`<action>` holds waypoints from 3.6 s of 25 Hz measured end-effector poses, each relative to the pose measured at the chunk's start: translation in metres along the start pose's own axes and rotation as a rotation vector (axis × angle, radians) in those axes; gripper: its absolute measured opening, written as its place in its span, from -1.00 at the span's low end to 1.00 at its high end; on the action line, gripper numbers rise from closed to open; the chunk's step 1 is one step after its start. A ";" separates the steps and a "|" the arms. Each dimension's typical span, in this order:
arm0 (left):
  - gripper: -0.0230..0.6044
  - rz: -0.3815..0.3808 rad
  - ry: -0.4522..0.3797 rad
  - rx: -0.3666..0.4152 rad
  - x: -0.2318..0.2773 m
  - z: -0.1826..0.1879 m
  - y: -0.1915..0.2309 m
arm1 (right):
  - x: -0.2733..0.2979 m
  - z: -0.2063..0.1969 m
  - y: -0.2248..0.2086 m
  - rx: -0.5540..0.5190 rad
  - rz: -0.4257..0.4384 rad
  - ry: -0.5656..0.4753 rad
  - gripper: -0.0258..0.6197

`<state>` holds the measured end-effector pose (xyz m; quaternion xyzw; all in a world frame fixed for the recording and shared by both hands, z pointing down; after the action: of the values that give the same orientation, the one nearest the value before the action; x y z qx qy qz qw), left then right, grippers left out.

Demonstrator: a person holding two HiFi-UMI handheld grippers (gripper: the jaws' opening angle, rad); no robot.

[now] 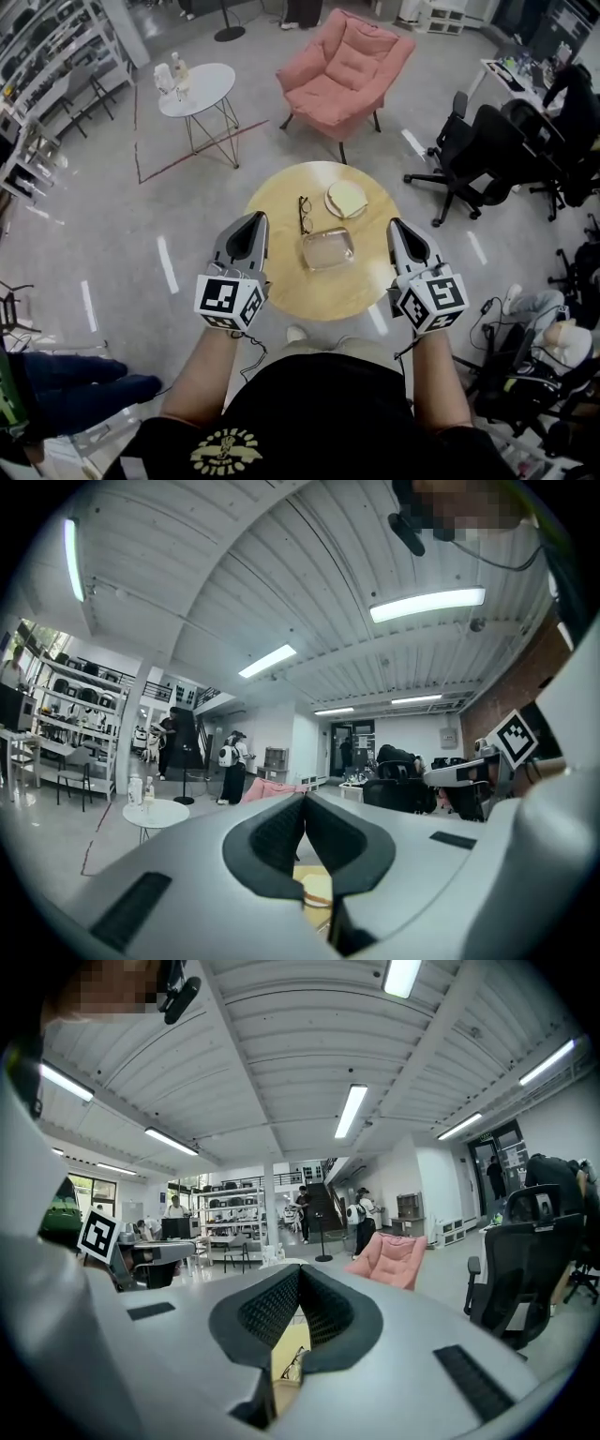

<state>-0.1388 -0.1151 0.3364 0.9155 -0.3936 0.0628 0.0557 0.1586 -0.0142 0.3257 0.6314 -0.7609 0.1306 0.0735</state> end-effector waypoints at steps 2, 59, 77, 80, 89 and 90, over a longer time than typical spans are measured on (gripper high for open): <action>-0.87 -0.013 0.016 -0.018 0.004 -0.009 0.000 | -0.001 -0.007 0.001 0.008 -0.012 0.016 -0.88; -0.87 0.002 0.661 -0.546 0.136 -0.259 -0.001 | 0.181 -0.191 -0.119 0.180 0.294 0.546 -0.87; -0.51 -0.020 0.802 -0.697 0.145 -0.323 -0.018 | 0.197 -0.291 -0.135 0.358 0.332 0.813 -0.56; -0.49 -0.006 0.808 -0.717 0.146 -0.329 -0.020 | 0.201 -0.298 -0.137 0.370 0.336 0.827 -0.56; -0.49 0.005 0.826 -0.790 0.146 -0.343 -0.027 | 0.210 -0.310 -0.131 0.472 0.376 0.848 -0.72; -0.49 0.007 0.825 -0.797 0.146 -0.343 -0.027 | 0.210 -0.310 -0.130 0.481 0.377 0.848 -0.73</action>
<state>-0.0437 -0.1486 0.6963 0.7220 -0.3357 0.2618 0.5454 0.2295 -0.1439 0.6941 0.3743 -0.7132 0.5566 0.2034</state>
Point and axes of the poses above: the fingertips, and each gripper's own axes: x forward along the fingers, y to its left, z out of its top, the point moved 9 cm from there along -x, backward along the fingers, and after that the axes turned 6 degrees about y, right-handed, at the moved point
